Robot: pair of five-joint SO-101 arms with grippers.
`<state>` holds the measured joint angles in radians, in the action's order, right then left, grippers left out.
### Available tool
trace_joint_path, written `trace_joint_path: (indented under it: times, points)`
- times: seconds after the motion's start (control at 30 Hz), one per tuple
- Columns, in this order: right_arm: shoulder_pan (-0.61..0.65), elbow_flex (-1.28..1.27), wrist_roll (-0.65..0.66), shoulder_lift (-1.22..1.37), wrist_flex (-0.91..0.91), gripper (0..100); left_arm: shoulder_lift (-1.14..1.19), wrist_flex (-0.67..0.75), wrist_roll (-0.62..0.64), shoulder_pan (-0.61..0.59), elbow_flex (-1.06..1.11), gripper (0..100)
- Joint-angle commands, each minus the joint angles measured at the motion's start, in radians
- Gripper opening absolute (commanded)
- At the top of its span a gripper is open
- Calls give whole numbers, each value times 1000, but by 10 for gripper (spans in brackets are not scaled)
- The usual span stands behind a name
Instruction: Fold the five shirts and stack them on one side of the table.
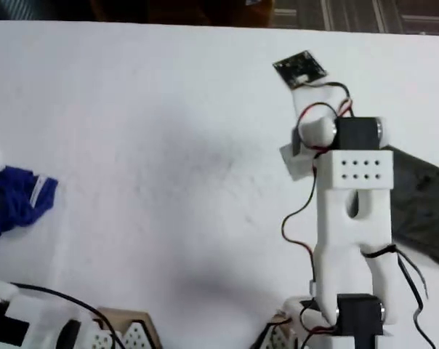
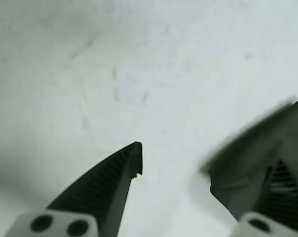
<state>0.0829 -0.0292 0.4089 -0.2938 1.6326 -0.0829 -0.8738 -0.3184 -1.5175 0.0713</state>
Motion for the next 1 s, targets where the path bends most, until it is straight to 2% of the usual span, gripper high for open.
trace_joint_path:
  times: [0.0, 0.17, 0.4, 0.53, 0.67, 0.73, 0.8, 0.97]
  points:
    - [8, 6, -40, -38, -13, 380, 51, 175, 2, -68, -31, 194]
    - [8, 8, -49, -38, -13, 380, 233, 276, -2, -100, -42, 195]
    - [8, 11, -48, -42, -13, 380, 394, 232, 2, 5, -58, 192]
    - [8, 11, -48, -45, -13, 380, 387, 84, 25, 68, -127, 168]
    - [1, 11, -48, -45, -12, 380, 388, -106, 143, 110, -251, 15]
    - [1, 11, -48, -45, -12, 380, 388, -215, 190, 129, -320, 46]
    - [1, 11, -43, -45, -13, 380, 388, -318, 218, 149, -392, 30]
    - [1, 11, -43, -44, -13, 380, 388, -562, 222, 196, -636, 25]
